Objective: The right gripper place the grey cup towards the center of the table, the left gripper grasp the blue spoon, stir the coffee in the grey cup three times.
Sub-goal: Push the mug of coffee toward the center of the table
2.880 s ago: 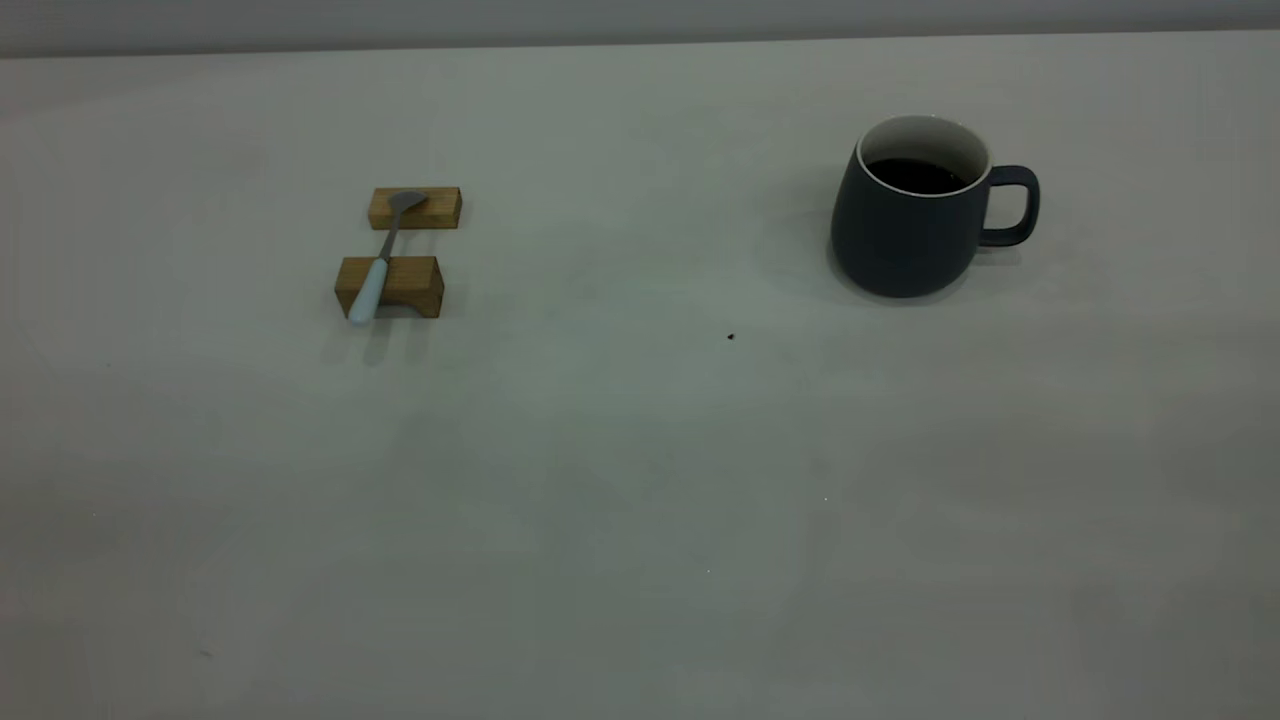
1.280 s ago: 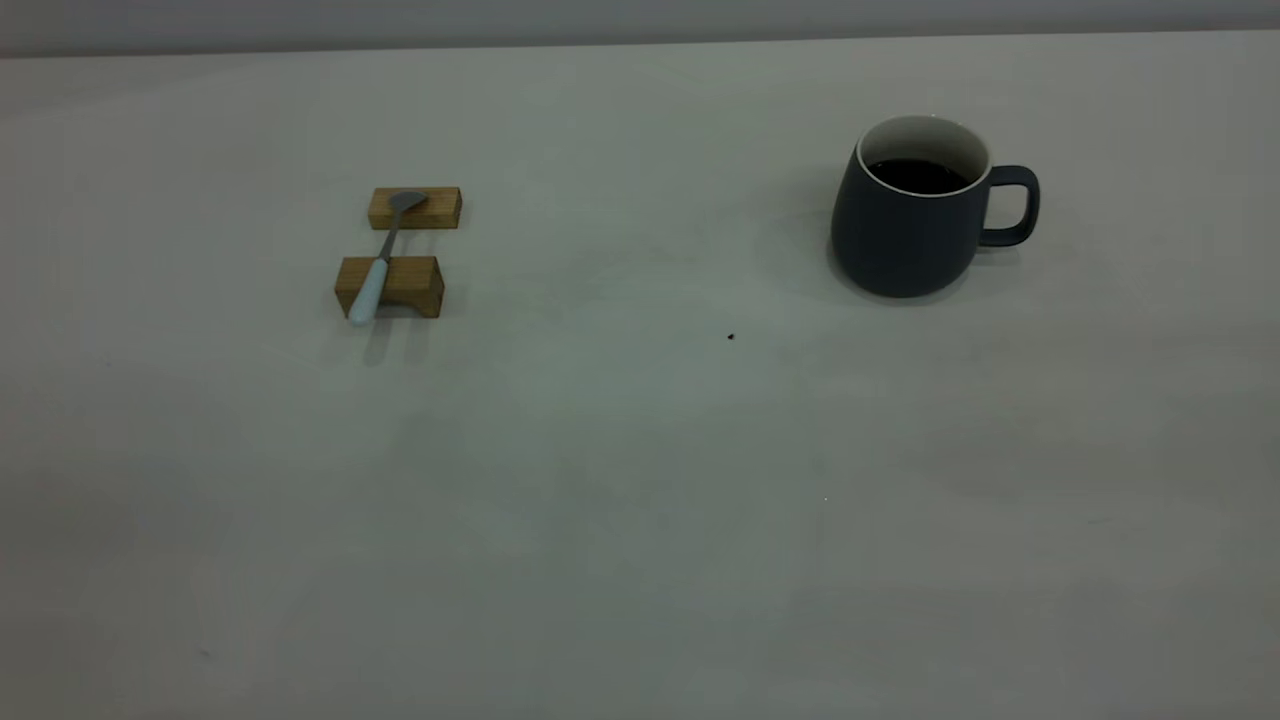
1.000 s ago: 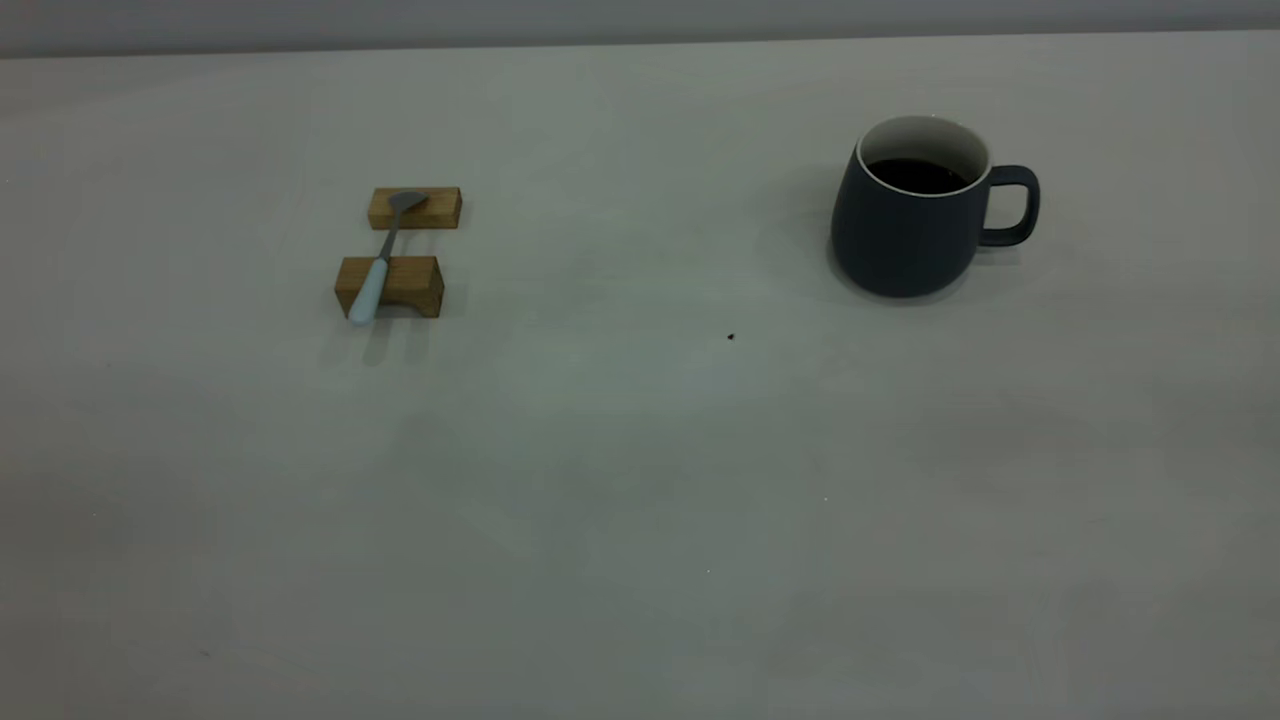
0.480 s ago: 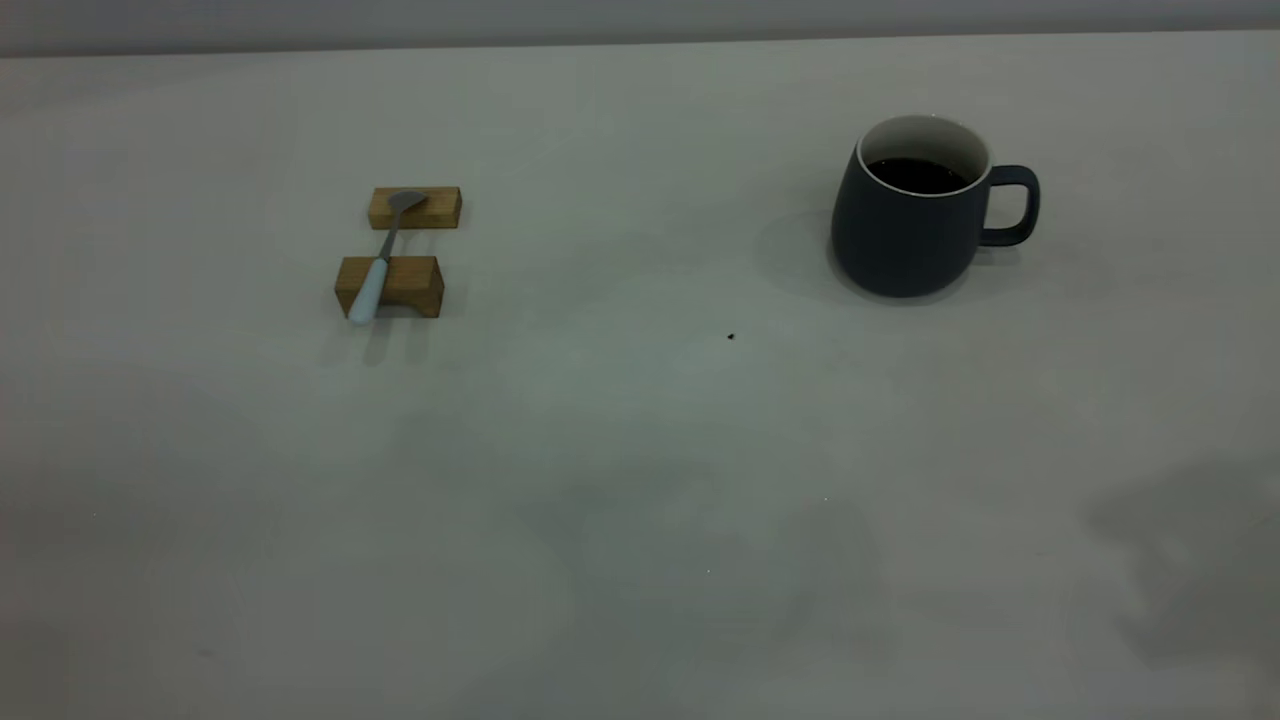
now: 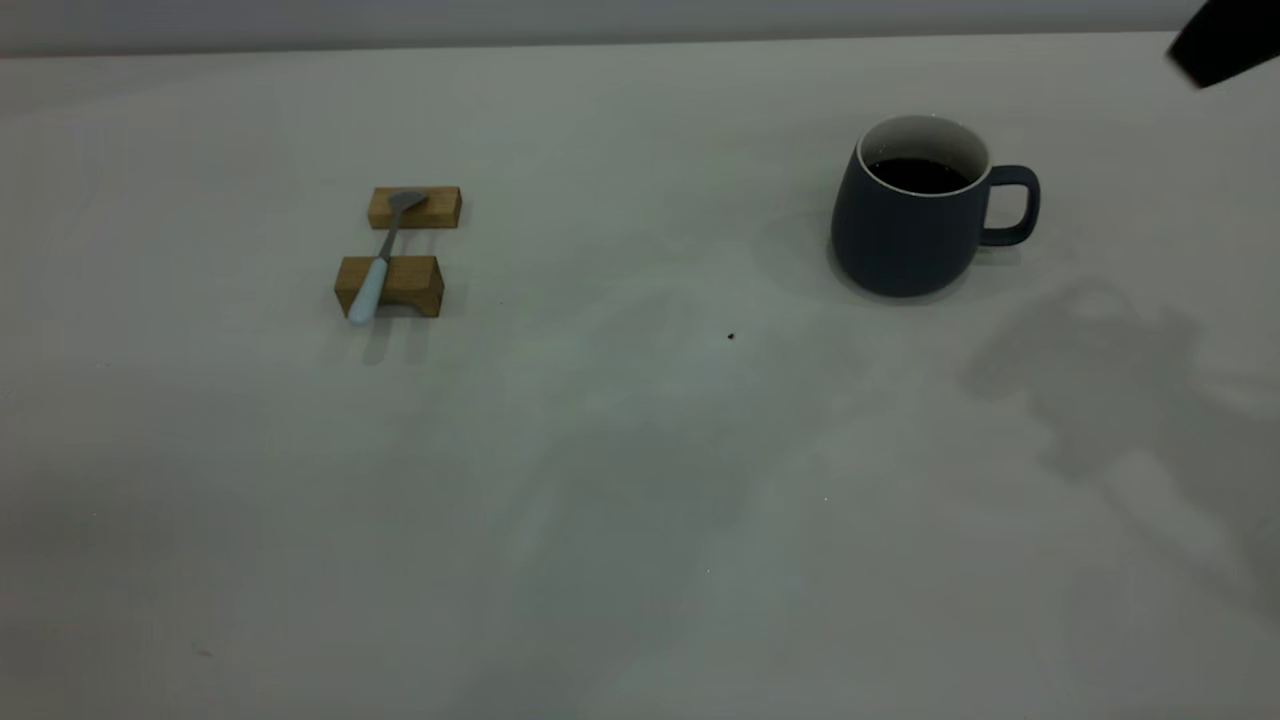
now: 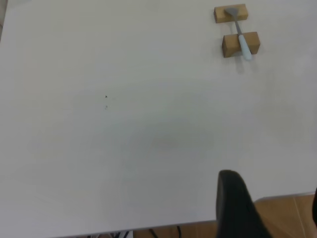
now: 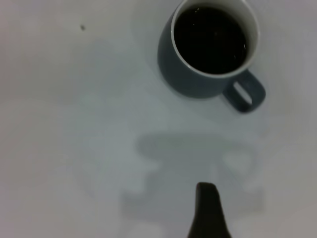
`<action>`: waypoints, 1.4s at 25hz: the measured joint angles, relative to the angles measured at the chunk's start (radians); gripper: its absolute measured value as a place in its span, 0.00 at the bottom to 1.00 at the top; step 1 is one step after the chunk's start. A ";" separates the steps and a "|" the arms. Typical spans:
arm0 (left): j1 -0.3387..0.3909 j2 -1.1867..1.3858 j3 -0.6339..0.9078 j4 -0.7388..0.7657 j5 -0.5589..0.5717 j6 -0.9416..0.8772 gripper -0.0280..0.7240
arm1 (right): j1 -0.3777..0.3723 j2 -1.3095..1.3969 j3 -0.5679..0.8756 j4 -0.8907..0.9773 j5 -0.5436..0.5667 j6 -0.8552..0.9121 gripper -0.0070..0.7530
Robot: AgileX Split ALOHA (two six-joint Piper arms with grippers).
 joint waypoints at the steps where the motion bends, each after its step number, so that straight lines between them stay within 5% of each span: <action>1: 0.000 0.000 0.000 0.000 0.000 0.000 0.63 | 0.000 0.046 -0.024 0.008 -0.006 -0.074 0.76; 7: 0.000 0.000 0.000 0.000 0.000 0.000 0.63 | 0.000 0.304 -0.196 0.052 -0.012 -0.373 0.74; 16: 0.000 0.000 0.000 0.000 0.000 0.000 0.63 | -0.007 0.565 -0.415 0.073 -0.016 -0.524 0.74; 35: 0.000 0.000 0.000 0.000 0.000 0.001 0.63 | 0.071 0.717 -0.462 0.516 -0.049 -0.866 0.74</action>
